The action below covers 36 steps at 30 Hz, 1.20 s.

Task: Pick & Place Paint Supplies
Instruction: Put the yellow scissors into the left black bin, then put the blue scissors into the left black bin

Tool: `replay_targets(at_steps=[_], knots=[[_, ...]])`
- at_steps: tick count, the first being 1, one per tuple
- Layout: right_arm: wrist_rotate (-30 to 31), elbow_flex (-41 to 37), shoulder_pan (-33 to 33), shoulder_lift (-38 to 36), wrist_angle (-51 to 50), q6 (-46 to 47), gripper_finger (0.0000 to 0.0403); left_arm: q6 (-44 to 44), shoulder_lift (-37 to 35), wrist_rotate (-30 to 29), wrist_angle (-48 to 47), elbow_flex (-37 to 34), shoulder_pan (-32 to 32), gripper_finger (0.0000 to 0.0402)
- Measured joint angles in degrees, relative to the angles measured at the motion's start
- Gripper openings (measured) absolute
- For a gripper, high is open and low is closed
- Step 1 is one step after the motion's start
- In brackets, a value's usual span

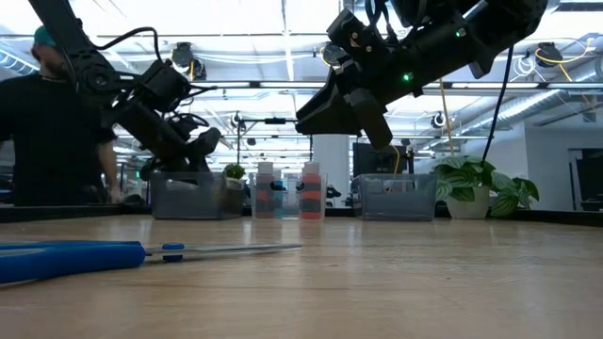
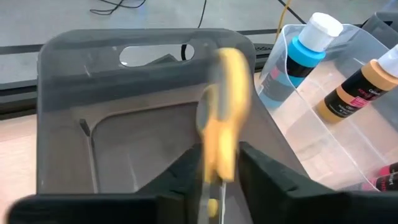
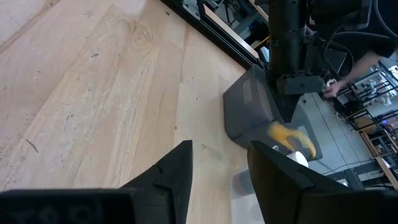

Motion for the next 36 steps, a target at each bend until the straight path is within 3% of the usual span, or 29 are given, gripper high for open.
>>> replay_targets(at_steps=[7,14,26,31,36], knots=[[0.0,0.0,0.0,0.0,0.0,0.0,0.0139,0.28,0.0,-0.41,0.05,0.02,0.0,0.0192],[0.02,0.0,0.0,0.0,0.0,0.0,0.0139,1.92,-0.02,0.05,2.25,0.07,0.0,0.0229],[0.02,0.0,0.0,0.0,-0.07,0.0,0.0139,1.41,1.53,-0.4,1.65,0.09,-0.39,0.0214],[0.02,-0.02,0.0,0.02,-0.23,0.02,0.0139,1.47,0.97,4.89,4.62,0.09,-1.19,0.0203],[0.02,-0.02,0.0,0.02,-0.24,0.31,0.0139,1.73,-4.23,10.27,6.53,0.09,-2.43,0.0196]])
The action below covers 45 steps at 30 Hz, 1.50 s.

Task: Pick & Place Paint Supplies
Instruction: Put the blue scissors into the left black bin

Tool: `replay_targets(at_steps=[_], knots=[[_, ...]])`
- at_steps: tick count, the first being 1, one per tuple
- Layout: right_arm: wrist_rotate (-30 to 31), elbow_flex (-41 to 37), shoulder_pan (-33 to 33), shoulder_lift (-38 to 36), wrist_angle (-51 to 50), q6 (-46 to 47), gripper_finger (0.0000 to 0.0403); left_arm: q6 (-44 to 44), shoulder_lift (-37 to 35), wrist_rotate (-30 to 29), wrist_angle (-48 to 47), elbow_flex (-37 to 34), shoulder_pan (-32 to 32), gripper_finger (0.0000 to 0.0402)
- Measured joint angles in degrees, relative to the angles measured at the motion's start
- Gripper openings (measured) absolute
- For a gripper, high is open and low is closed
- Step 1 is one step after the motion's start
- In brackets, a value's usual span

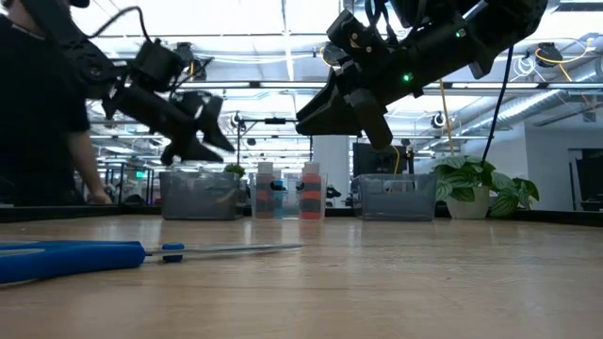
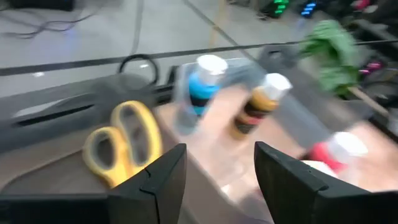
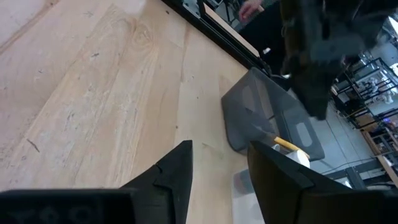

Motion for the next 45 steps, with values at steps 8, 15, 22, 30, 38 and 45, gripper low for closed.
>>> replay_targets(at_steps=[8,15,22,30,38,45], knots=[[0.0,0.0,0.07,0.0,0.02,3.19,0.0139,7.71,-13.95,-0.35,-5.44,0.0,-5.45,0.0197],[-0.05,0.0,1.77,0.0,0.03,6.95,0.0139,7.36,-27.05,-7.41,-22.09,0.0,-14.44,0.0197],[-14.39,0.0,4.19,0.0,3.41,12.09,0.0139,-4.65,-31.06,-13.58,-36.7,-0.79,-31.8,0.0161],[-19.33,2.37,11.24,2.69,8.64,21.29,0.0135,-11.63,-29.82,-39.51,-29.63,-3.5,-53.65,0.0028],[-20.07,23.07,16.45,18.89,-3.81,22.25,0.0062,-4.19,-28.26,-41.94,-13.18,-3.5,-62.69,0.0024],[-25.52,39.09,14.03,30.52,-15.73,24.77,0.001,-3.28,-24.32,-43.33,-11.56,-3.55,-64.25,0.0007]])
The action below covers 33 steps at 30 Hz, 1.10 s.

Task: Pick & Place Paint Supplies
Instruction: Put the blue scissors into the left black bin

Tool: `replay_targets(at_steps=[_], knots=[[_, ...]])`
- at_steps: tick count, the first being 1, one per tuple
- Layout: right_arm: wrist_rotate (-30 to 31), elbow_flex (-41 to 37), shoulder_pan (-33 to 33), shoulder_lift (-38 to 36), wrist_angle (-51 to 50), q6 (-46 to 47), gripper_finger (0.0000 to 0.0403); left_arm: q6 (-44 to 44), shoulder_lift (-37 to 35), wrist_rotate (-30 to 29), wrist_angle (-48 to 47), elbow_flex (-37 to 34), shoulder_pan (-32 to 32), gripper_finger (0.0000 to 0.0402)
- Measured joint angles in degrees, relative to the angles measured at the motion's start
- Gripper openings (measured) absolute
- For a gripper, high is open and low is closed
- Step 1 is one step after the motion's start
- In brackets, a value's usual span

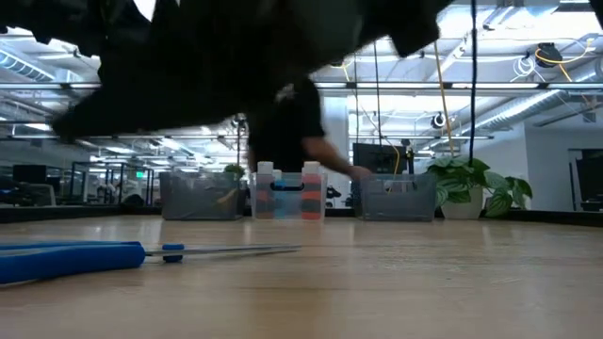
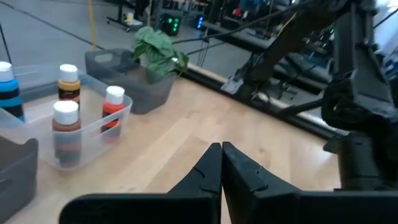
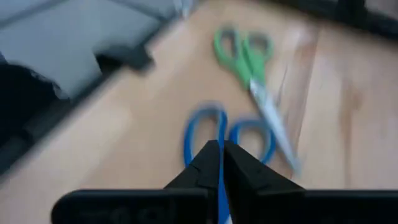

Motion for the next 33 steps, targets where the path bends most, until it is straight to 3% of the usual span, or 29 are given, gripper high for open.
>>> replay_targets(at_steps=[8,20,28,33], knots=[[-1.44,2.17,-2.93,2.01,-13.82,2.61,0.0003,0.32,0.91,0.1,-0.37,0.0,1.39,0.0033],[-0.97,2.23,-5.14,1.43,-21.31,9.41,0.0001,0.2,0.91,0.06,-1.36,0.0,1.91,0.003],[11.7,2.0,-5.04,-1.94,-30.17,9.44,0.0,-0.07,0.91,0.11,-1.84,0.0,1.91,0.003],[15.37,1.58,-5.4,-5.7,-36.03,10.25,0.0,0.02,0.91,0.11,-2.19,0.0,1.91,0.0031]])
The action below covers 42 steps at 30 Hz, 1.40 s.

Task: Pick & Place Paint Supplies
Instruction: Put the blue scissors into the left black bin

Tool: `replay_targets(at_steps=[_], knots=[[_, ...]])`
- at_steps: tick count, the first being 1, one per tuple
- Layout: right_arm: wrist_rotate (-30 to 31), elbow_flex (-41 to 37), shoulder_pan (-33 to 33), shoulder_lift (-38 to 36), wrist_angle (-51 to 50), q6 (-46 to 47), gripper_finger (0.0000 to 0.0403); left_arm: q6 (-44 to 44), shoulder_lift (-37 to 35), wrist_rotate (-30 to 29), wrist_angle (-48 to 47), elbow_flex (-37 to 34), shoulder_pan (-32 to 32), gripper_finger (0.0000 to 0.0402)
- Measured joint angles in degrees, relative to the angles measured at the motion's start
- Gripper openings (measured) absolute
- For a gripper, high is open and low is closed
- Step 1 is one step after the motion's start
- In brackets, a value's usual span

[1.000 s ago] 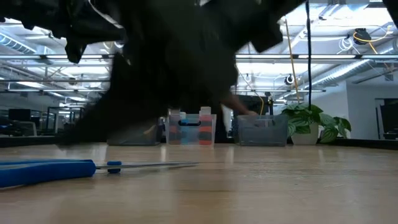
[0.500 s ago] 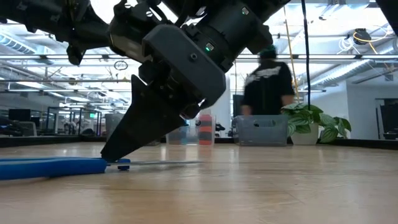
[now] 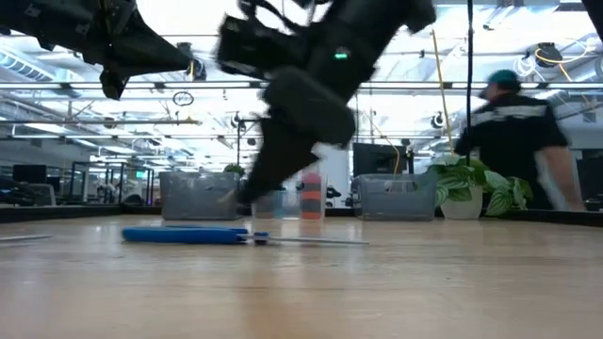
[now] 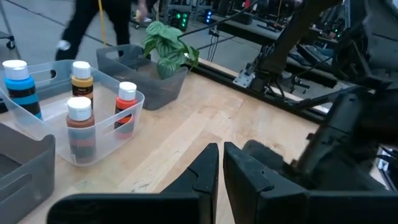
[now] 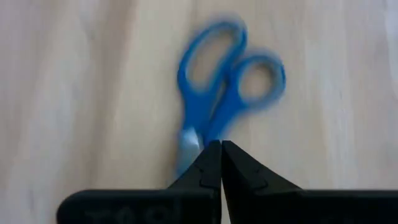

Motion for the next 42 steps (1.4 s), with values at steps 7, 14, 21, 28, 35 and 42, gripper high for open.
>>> replay_targets(at_steps=[7,14,21,28,35,42], knots=[[1.63,-8.51,0.72,-8.4,1.62,2.98,0.0,-0.6,-0.02,0.02,-0.52,0.0,0.04,0.0031],[-1.75,-22.92,3.69,-11.13,18.18,9.55,0.0,-3.04,1.1,0.07,-1.29,0.03,0.15,0.0031],[-1.66,-26.74,6.02,-11.4,22.93,13.27,0.0,-3.48,3.7,0.05,-0.26,0.04,1.57,0.0031],[-4.42,-26.68,6.56,-10.92,25.25,13.35,0.0,-3.49,5.59,0.2,0.58,0.02,3.34,0.0031],[-4.69,-26.7,6.43,-10.66,24.67,13.71,0.0,-3.29,5.55,2.11,0.62,0.02,3.48,0.0031],[-4.67,-26.72,6.43,-10.66,23.32,13.71,0.0,-3.28,5.55,2.8,0.59,0.02,3.48,0.0031]])
